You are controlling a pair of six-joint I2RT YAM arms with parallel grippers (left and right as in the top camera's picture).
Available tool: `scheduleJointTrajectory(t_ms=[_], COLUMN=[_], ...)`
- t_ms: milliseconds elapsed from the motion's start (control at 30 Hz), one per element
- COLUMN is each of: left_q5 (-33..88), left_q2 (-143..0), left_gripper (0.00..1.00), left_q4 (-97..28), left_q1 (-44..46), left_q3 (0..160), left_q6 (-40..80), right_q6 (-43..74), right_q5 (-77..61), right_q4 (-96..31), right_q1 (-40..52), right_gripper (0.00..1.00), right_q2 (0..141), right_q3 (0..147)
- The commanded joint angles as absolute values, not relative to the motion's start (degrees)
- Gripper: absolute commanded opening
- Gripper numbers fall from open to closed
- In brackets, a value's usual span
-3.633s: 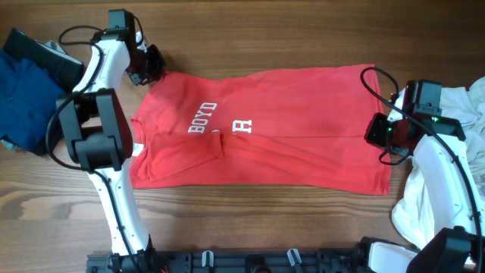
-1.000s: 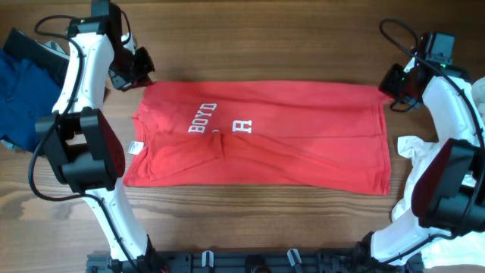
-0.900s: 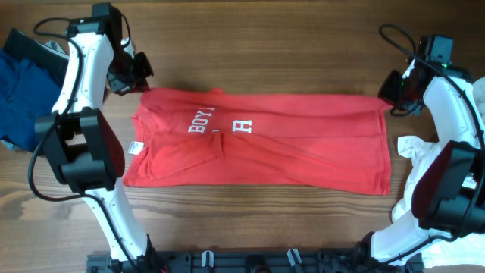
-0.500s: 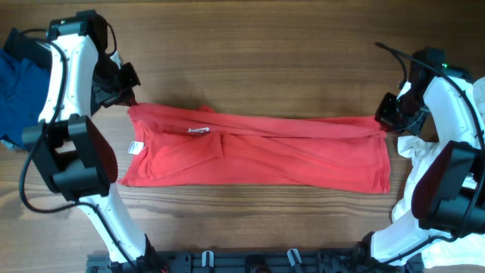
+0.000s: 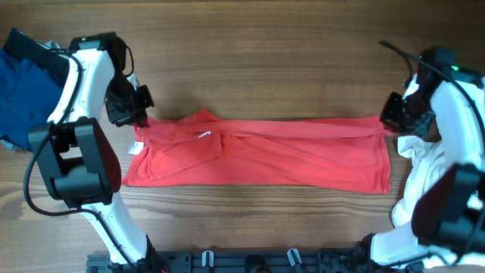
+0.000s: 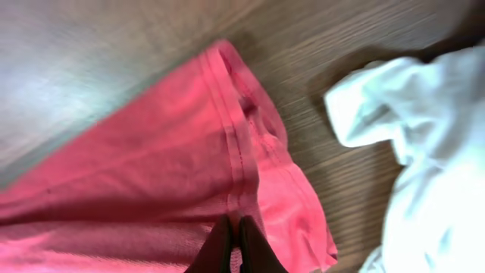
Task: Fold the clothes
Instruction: 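Fold the shirt's far half toward the near side with both grippers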
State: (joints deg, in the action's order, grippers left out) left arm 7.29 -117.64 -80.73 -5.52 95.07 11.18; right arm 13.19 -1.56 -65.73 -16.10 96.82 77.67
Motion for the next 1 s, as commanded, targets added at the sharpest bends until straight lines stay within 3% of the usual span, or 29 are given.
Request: scheduleJointTrajectory(t_ms=[0, 167, 367, 700, 967], left_q5=[7.14, 2.92, 3.51, 3.99, -1.83], left_q2=[-116.64, -116.66, -116.66, -116.68, -116.68], left_gripper=[0.04, 0.04, 0.04, 0.04, 0.04], left_q4=[-81.34, -85.3, -85.38, -83.59, -78.98], left_q1=[-4.97, -5.43, -5.45, -5.37, -6.46], left_q3=[94.5, 94.32, 90.08, 86.41, 86.41], left_q6=[10.13, 9.41, 9.37, 9.37, 14.2], right_q6=[13.67, 12.05, 12.27, 13.67, 20.38], right_q5=[-1.72, 0.45, -0.19, 0.08, 11.49], right_q4=[-66.13, -69.54, -64.79, -62.15, -60.2], right_q1=[-18.92, -19.14, -19.14, -19.16, -19.84], right_gripper=[0.04, 0.04, 0.04, 0.05, 0.04], right_q2=[89.82, 89.76, 89.78, 89.78, 89.78], right_q3=[77.71, 73.71, 62.85, 58.46, 58.41])
